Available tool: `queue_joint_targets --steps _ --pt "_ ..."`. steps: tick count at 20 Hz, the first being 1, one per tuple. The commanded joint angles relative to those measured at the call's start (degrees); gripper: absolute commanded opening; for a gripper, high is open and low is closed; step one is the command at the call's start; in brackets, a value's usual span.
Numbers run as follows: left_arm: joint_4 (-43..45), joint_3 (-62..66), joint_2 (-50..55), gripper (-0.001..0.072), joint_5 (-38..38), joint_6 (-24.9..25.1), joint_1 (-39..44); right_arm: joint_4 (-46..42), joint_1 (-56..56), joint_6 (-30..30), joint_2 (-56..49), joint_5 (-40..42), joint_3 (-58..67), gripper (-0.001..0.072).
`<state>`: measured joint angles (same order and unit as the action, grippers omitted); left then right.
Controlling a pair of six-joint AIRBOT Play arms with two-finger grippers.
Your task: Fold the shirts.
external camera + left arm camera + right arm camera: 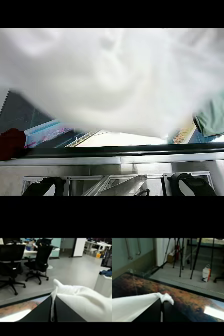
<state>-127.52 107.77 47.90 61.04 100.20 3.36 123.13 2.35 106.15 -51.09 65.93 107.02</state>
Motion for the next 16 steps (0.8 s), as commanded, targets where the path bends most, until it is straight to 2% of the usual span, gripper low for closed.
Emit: queue_joint_targets --steps 1,4,8,12,14,16 --pt "4.17 -11.5 -5.95 0.0021 0.55 -0.85 0.04 -2.19 -0.04 -0.48 -0.15 6.01 -0.42 0.0018" --pt "3.1 -27.21 -8.17 0.0021 0.07 -0.81 2.23 4.76 -0.09 -0.22 -1.77 11.72 -8.59 0.0018" --pt "3.37 -49.55 -8.22 0.0021 -7.45 -0.79 6.27 5.75 -0.09 0.66 -0.96 9.31 -30.84 0.0018" --pt "3.34 -66.27 -1.75 0.0021 -20.02 1.03 10.4 7.1 -0.87 2.99 -0.7 -1.6 -57.24 0.0018" --pt "3.28 -70.4 4.35 0.0021 -26.29 1.14 12.48 7.34 -2.1 3.08 -0.87 -9.86 -67.76 0.0018" --pt "2.86 -70.9 11.39 0.0021 -29.24 1.14 14.05 9.03 -2.56 4.11 -1.9 -14.03 -73.42 0.0018"
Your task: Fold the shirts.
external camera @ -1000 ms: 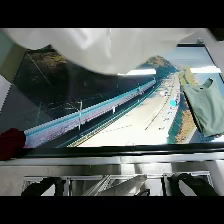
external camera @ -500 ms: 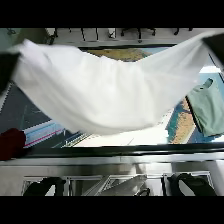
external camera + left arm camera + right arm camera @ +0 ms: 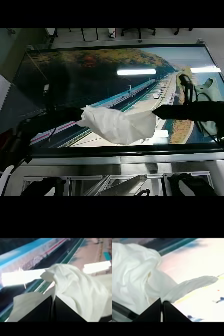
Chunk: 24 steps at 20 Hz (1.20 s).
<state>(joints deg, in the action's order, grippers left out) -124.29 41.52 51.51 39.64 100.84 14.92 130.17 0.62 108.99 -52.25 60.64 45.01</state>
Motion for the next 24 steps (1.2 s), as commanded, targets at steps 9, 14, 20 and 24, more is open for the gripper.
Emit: queue_joint_targets --steps 9,14,20,24 --pt "0.35 14.62 19.8 0.0701 19.26 0.98 -6.54 2.08 -0.79 2.38 -3.02 -10.16 -12.11 0.0018" --pt "-0.07 11.02 19.82 0.07 21.77 1.18 -15.87 2.1 -0.79 2.95 -3.02 -10.16 -12.11 0.0018" --pt "-19.5 2.49 23.5 0.07 19.5 13.07 -20.39 2.12 -0.79 2.91 -3.04 -11.23 -12.13 0.0018" --pt "-19.61 6.91 27.74 0.0699 21.84 13.9 -14.69 2.12 -0.79 2.67 -3.32 -11.21 -12.13 0.0018"
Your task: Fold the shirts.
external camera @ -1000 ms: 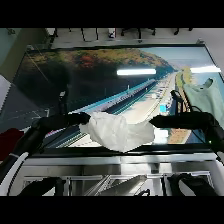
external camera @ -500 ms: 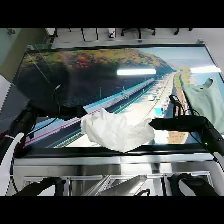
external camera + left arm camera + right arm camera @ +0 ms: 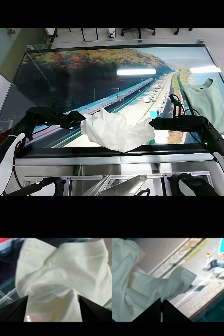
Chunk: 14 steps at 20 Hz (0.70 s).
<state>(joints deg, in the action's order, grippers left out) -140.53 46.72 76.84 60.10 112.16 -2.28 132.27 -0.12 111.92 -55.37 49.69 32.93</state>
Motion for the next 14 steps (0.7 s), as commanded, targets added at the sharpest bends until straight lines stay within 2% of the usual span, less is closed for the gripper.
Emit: queue_joint_targets --steps 1,2,3,4,5,6,7,10,14 --pt "-3.37 3.19 2.97 0.0699 1.22 2.95 3.85 0.02 -0.04 -0.26 -0.39 -0.26 -0.04 0.0018" --pt "-3.15 4.37 3.56 0.0698 1.22 2.93 4.96 0.02 -0.04 -0.26 -0.61 -0.26 -0.04 0.0018" --pt "-3.17 5.07 4.13 0.0629 1.22 2.91 6.21 0.0 -0.04 -0.24 -0.94 -0.26 -0.04 0.0018" --pt "-3.1 5.33 4.9 0.0426 1.29 2.93 7.41 0.02 -0.04 -0.24 -1.27 -0.26 -0.04 0.0018" --pt "-2.99 5.31 5.73 0.0173 1.38 2.97 8.31 0.02 -0.04 -0.24 -1.6 -0.26 -0.04 0.0018" --pt "-3.04 5.33 6.45 0.0075 1.7 3.45 8.98 0.02 -0.04 -0.24 -1.73 -0.26 -0.02 0.0018" --pt "-3.26 5.4 6.47 0.002 1.88 3.41 9.25 0.02 0.0 -0.24 -1.7 -0.28 0.11 0.0018" --pt "-3.56 12.28 0.48 0.002 4.66 2.49 7.74 0.28 1.16 -0.26 -1.14 0.35 5.79 0.0018" --pt "-3.08 32.09 -14.34 0.002 4.04 -2.16 1.25 1.55 6.82 -1.75 2.78 5.99 28.89 0.0018"
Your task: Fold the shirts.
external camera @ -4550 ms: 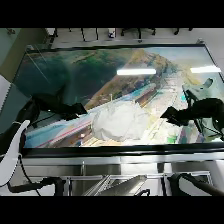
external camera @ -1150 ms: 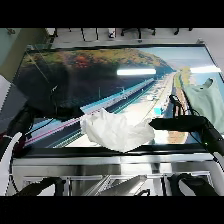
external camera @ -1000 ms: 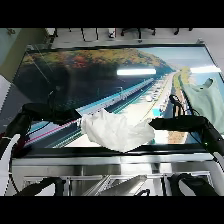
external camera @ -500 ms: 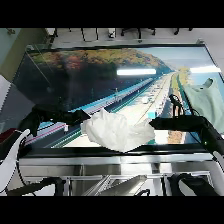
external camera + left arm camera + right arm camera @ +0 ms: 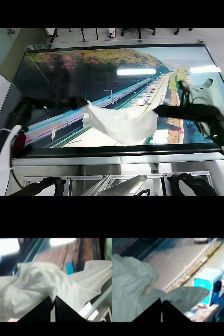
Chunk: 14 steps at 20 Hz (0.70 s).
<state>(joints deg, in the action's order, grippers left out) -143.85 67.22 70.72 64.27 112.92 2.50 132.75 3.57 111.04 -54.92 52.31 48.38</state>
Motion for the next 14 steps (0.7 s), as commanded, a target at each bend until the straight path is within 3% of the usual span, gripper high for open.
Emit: queue_joint_targets --steps 1,5,9,12,14 --pt "0.39 17.31 -11.47 0.0019 -0.85 -3.5 -5.9 1.05 4.24 -1.86 3.76 3.37 19.74 0.0018" --pt "0.35 32.06 -21.33 0.002 -5.31 -5.11 -13.55 0.61 6.8 -2.47 8.92 3.34 39.78 0.0018" --pt "3.82 37.68 -28.59 0.002 -9.51 -5.44 -18.51 0.28 6.8 -2.16 12.63 0.13 48.52 0.0018" --pt "9.79 38.36 -31.32 0.002 -6.97 -5.44 -23.52 -0.72 6.69 -2.16 13.42 -2.01 49.79 0.0018" --pt "8.85 37.9 -29.9 0.002 -1.92 -5.44 -26.67 -0.61 6.64 -2.23 10.86 0.02 49.77 0.0018"
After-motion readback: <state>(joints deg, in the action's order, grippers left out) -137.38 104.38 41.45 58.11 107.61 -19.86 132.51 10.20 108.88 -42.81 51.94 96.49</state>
